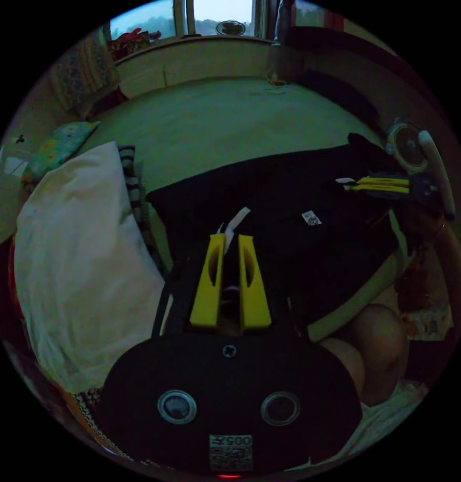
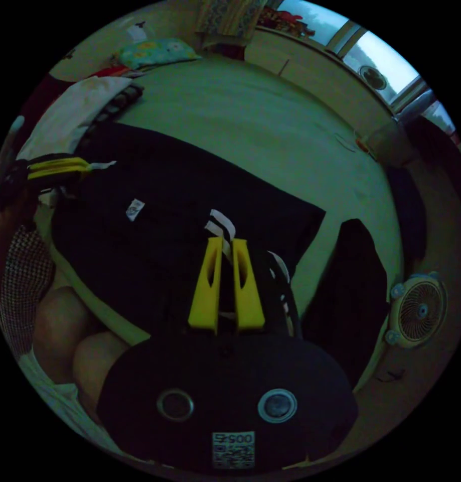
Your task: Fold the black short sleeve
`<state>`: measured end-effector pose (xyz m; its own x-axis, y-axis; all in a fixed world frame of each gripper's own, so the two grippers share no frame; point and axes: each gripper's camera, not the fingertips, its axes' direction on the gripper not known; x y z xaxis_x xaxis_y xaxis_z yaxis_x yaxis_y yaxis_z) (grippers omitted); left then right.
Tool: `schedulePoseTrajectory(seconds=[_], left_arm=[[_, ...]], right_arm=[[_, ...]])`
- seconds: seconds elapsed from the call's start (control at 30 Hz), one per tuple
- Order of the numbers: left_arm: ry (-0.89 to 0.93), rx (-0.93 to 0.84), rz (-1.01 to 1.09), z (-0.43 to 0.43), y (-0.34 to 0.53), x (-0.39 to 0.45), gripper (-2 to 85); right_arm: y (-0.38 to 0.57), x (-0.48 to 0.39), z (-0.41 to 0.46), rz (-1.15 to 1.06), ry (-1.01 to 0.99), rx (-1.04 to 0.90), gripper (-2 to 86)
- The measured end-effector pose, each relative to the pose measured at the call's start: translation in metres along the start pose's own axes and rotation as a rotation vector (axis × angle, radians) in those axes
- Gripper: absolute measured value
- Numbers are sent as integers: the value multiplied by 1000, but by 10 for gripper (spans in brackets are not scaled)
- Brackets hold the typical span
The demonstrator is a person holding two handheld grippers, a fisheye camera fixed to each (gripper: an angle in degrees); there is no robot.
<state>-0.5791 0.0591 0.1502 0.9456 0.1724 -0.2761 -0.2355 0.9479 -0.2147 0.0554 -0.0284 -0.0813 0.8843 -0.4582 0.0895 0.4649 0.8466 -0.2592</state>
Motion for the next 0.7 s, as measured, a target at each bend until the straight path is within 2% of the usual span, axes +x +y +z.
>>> schedulePoseTrajectory(seconds=[0.37,0.57,0.7], left_arm=[[56,137,-24,-47,77,39,18],[88,63,-92,-29,131,50,35],[121,30,-142,-21,155,52,41]], right_arm=[[90,-43,-50,76,-91,200,-4],[143,-64,-23,168,-81,100,-8],[166,-64,-15,229,-148,47,7]])
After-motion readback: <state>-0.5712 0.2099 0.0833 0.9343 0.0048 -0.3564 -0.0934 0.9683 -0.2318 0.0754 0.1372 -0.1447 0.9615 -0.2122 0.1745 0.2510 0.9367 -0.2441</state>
